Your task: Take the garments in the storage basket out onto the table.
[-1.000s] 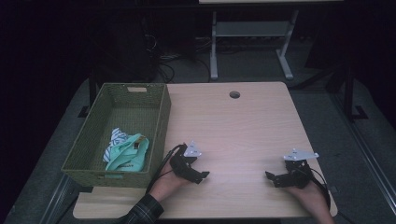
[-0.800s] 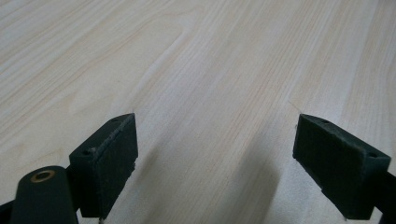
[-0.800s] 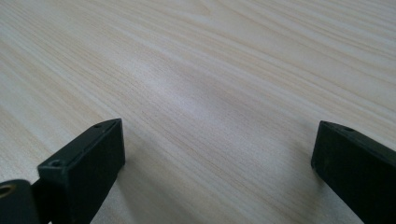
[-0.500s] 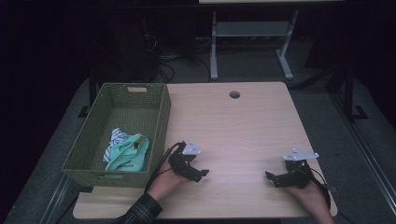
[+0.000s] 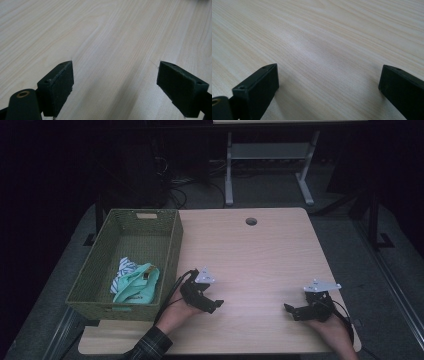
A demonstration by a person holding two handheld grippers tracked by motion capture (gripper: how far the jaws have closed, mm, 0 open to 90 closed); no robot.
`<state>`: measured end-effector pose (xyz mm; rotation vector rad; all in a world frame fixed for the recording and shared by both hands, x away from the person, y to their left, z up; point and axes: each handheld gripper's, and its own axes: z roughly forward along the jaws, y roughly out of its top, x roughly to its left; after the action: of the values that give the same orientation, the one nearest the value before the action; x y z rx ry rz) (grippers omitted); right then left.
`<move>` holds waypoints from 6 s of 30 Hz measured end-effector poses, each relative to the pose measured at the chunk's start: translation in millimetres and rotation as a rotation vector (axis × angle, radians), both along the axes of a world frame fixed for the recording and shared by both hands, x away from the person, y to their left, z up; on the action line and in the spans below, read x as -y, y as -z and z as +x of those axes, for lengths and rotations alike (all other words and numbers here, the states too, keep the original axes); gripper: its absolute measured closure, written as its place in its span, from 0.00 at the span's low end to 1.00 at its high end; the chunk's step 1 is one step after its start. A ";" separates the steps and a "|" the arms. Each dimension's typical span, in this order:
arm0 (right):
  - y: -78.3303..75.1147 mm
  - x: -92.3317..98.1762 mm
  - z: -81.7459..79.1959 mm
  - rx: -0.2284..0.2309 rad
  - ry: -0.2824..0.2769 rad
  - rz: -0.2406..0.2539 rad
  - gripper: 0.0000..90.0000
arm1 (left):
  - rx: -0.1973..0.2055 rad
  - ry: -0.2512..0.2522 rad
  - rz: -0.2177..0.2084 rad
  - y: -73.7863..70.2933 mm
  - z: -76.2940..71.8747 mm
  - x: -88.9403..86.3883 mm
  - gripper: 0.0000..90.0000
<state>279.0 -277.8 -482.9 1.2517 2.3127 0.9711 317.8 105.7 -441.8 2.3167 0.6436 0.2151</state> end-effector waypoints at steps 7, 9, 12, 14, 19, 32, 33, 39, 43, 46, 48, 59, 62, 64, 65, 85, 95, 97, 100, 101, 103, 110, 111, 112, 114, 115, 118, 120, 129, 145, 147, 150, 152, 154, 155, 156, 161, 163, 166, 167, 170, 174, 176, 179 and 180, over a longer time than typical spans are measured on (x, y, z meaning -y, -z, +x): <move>0.0 0.0 0.0 0.000 0.000 0.000 0.02 | -0.010 0.004 0.002 -5.8 1.2 -0.2 0.15; 0.0 0.0 0.0 0.000 0.000 0.000 0.02 | -0.009 0.007 0.006 -7.6 1.4 0.5 0.15; 0.0 0.1 0.1 0.001 -0.001 -0.001 0.02 | -0.009 0.005 0.003 -10.0 2.2 0.2 0.15; 0.0 0.1 0.0 0.001 -0.001 0.000 0.02 | -0.014 0.002 0.000 -11.4 2.1 0.3 0.15; 0.1 0.2 0.1 0.003 -0.002 -0.001 0.02 | -0.014 0.014 0.009 -14.2 2.4 1.5 0.15; 0.0 0.1 0.0 0.000 0.000 0.000 0.02 | -0.036 0.018 -0.002 -25.9 2.2 0.7 0.15; 0.0 0.1 0.0 0.001 0.000 0.000 0.02 | -0.035 0.022 0.003 -26.8 3.2 0.5 0.15; 0.1 0.0 0.0 0.001 0.000 0.000 0.02 | -0.037 0.024 0.012 -31.3 3.8 0.3 0.15; 0.0 0.0 -0.1 0.001 0.000 0.000 0.02 | -0.037 0.022 0.014 -35.5 2.4 0.8 0.15; 0.1 0.0 -0.1 0.001 0.000 0.000 0.02 | -0.036 0.023 0.013 -39.8 1.9 0.7 0.15; 0.1 0.0 0.0 0.001 -0.001 0.000 0.02 | -0.033 0.029 0.016 -42.7 1.8 1.1 0.15; 0.1 0.0 0.0 0.001 0.000 0.000 0.02 | -0.023 0.039 0.013 -53.8 3.6 -2.4 0.15; 0.1 0.0 -0.1 0.001 0.000 0.000 0.02 | -0.028 0.039 0.008 -56.4 3.8 -3.4 0.15; 0.1 0.0 -0.1 0.001 0.000 0.000 0.02 | -0.021 0.038 0.006 -58.2 4.2 -4.8 0.15; 0.1 0.0 -0.1 0.001 0.000 0.000 0.02 | -0.029 0.040 0.001 -58.9 4.1 -5.4 0.15; 0.1 -0.2 -0.1 0.001 0.002 0.002 0.02 | 0.003 0.049 -0.013 -79.7 3.8 -16.7 0.16; 0.1 -0.2 -0.1 0.001 0.002 0.001 0.02 | 0.014 0.011 -0.028 -87.9 4.6 -28.6 0.16; 0.1 -0.2 -0.1 0.001 0.002 0.002 0.02 | 0.019 0.015 -0.026 -89.2 4.7 -31.3 0.16; 0.1 -0.1 -0.1 0.001 0.001 0.001 0.02 | 0.024 0.007 -0.024 -91.3 4.5 -34.6 0.16; 0.1 -0.2 -0.1 0.001 0.002 0.001 0.02 | 0.026 0.000 -0.027 -92.0 4.6 -35.9 0.16; 0.1 -0.2 -0.1 0.001 0.001 0.001 0.02 | 0.030 -0.008 -0.026 -93.1 4.7 -37.9 0.16; 0.1 -0.1 -0.1 0.001 0.001 0.001 0.02 | 0.024 -0.009 -0.024 -93.5 5.3 -44.4 0.16; 0.1 -0.1 -0.1 0.001 0.001 0.001 0.02 | 0.026 -0.015 -0.025 -94.5 5.4 -45.9 0.16; 0.1 -0.2 -0.1 0.001 0.001 0.001 0.02 | 0.029 -0.018 -0.028 -95.7 5.5 -47.3 0.16; 0.1 -0.2 -0.1 0.001 0.001 0.001 0.02 | 0.030 -0.021 -0.034 -97.5 5.2 -50.1 0.16; 0.1 -0.1 -0.1 0.001 0.001 0.001 0.02 | 0.032 -0.022 -0.033 -97.9 5.3 -52.5 0.16; 0.1 -0.1 -0.1 0.001 0.002 0.002 0.02 | 0.030 -0.037 -0.038 -98.7 7.0 -59.3 0.16; 0.1 -0.2 -0.1 0.001 0.002 0.002 0.02 | 0.032 -0.047 -0.045 -99.9 8.1 -63.4 0.16; 0.1 -0.2 -0.1 0.001 0.002 0.002 0.02 | 0.034 -0.082 -0.052 -100.1 12.5 -80.4 0.16; 0.1 -0.1 0.0 0.002 0.001 0.001 0.02 | 0.043 -0.159 -0.051 -102.0 18.1 -113.3 0.16; 0.1 -0.2 -0.1 0.001 0.002 0.002 0.02 | 0.044 -0.166 -0.055 -102.4 18.3 -116.4 0.16; 0.1 -0.2 -0.1 0.001 0.001 0.002 0.02 | 0.048 -0.185 -0.055 -102.9 19.0 -122.9 0.16; 0.1 -0.2 -0.1 0.001 0.001 0.002 0.02 | 0.049 -0.191 -0.051 -102.7 19.9 -127.1 0.16; 0.1 -0.2 -0.1 0.001 0.001 0.001 0.02 | 0.051 -0.204 -0.044 -102.1 21.1 -132.5 0.16; 0.1 -0.2 -0.1 0.001 0.002 0.002 0.02 | 0.052 -0.207 -0.039 -102.1 21.4 -134.4 0.16; 0.1 -0.2 -0.1 0.001 0.001 0.002 0.02 | 0.048 -0.215 -0.042 -101.5 22.2 -137.5 0.16; 0.0 -0.1 -0.1 0.000 0.001 0.002 0.02 | 0.046 -0.245 -0.045 -99.6 26.1 -150.7 0.16; 0.1 -0.1 0.0 0.001 0.001 0.000 0.02 | 0.049 -0.254 -0.045 -98.9 27.7 -156.2 0.18; 0.1 -0.2 -0.1 0.001 0.001 0.001 0.02 | 0.049 -0.272 -0.046 -97.5 30.0 -165.2 0.18; 0.1 -0.1 -0.1 0.001 0.001 0.001 0.02 | 0.046 -0.284 -0.049 -96.8 30.3 -167.3 0.18; 0.1 -0.2 -0.1 0.001 0.001 0.002 0.02 | 0.047 -0.296 -0.058 -94.9 32.6 -175.6 0.21; 0.1 -0.1 -0.1 0.001 0.001 0.001 0.02 | 0.047 -0.315 -0.051 -91.0 36.8 -185.6 0.24; 0.1 -0.1 -0.1 0.001 0.001 0.001 0.02 | 0.046 -0.336 -0.053 -88.2 39.6 -190.3 0.26; 0.1 -0.1 0.0 0.001 0.001 0.001 0.03 | 0.045 -0.355 -0.052 -84.9 43.3 -195.3 0.29; 0.1 -0.1 -0.1 0.000 0.002 0.001 0.03 | 0.041 -0.356 -0.050 -83.6 44.8 -197.1 0.29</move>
<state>279.0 -277.7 -482.9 1.2534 2.3108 0.9726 362.6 302.8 -358.1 2.1311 1.0266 0.4044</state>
